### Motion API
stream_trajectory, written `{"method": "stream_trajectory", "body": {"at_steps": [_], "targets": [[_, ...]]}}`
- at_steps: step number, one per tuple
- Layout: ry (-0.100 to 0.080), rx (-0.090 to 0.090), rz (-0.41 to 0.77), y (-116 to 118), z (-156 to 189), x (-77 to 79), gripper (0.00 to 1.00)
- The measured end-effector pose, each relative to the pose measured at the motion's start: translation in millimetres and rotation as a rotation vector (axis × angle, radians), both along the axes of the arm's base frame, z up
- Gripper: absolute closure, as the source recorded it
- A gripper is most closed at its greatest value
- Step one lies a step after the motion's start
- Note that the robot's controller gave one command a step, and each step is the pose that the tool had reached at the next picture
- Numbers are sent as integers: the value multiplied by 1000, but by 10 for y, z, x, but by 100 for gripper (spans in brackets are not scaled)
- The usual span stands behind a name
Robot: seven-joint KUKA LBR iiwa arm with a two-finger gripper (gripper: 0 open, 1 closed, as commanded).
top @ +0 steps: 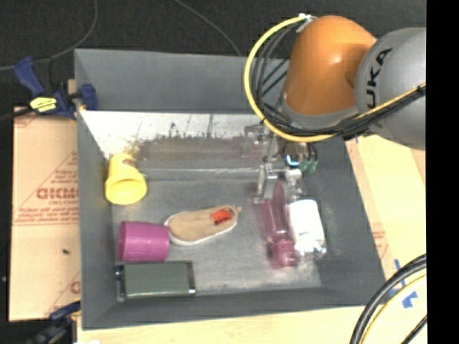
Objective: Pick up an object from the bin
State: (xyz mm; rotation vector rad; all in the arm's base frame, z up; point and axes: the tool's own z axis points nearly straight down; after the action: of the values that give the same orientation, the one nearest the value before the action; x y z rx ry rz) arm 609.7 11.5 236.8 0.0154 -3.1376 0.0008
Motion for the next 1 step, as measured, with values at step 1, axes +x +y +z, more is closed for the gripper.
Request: {"method": "stream_trajectory", "body": {"at_steps": [1], "targets": [[-9,0,0,1,52,12,0]]}}
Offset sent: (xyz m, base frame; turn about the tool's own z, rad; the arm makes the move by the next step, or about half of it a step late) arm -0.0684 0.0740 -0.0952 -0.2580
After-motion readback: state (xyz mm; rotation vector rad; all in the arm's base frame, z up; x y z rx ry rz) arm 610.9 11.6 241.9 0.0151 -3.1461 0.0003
